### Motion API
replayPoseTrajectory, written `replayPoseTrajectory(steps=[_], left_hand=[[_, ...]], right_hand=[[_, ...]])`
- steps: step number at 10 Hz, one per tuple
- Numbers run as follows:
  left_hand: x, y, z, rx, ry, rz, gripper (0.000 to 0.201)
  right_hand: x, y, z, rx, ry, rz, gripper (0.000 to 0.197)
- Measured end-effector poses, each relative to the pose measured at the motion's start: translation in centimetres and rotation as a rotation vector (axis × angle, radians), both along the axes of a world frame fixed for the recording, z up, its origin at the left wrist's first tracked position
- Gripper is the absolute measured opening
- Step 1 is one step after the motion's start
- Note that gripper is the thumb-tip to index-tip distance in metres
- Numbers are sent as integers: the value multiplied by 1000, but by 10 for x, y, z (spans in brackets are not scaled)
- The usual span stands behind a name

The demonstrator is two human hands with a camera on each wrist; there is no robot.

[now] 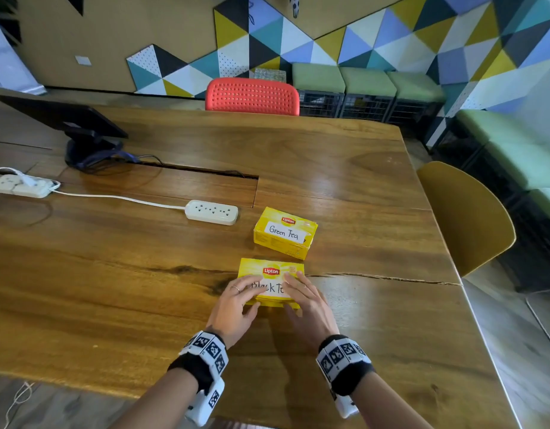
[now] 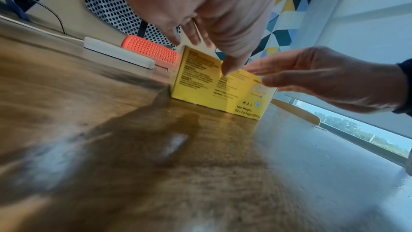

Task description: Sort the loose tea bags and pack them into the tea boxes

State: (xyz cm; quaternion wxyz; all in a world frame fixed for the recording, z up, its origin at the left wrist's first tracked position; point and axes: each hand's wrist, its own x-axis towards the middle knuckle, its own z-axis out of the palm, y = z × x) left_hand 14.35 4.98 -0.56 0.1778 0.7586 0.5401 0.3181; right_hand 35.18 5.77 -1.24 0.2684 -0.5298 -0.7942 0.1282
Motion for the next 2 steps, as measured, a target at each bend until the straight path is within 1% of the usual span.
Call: replayPoseTrajectory(steps=[1,2], left_hand=[[-9,-9,4,13,7,40,43],[-30,-31,7,5,-72,263,40]], right_hand=[[8,-3,7,37,26,-30,54],[20,-14,22,-16,221,-169,54]])
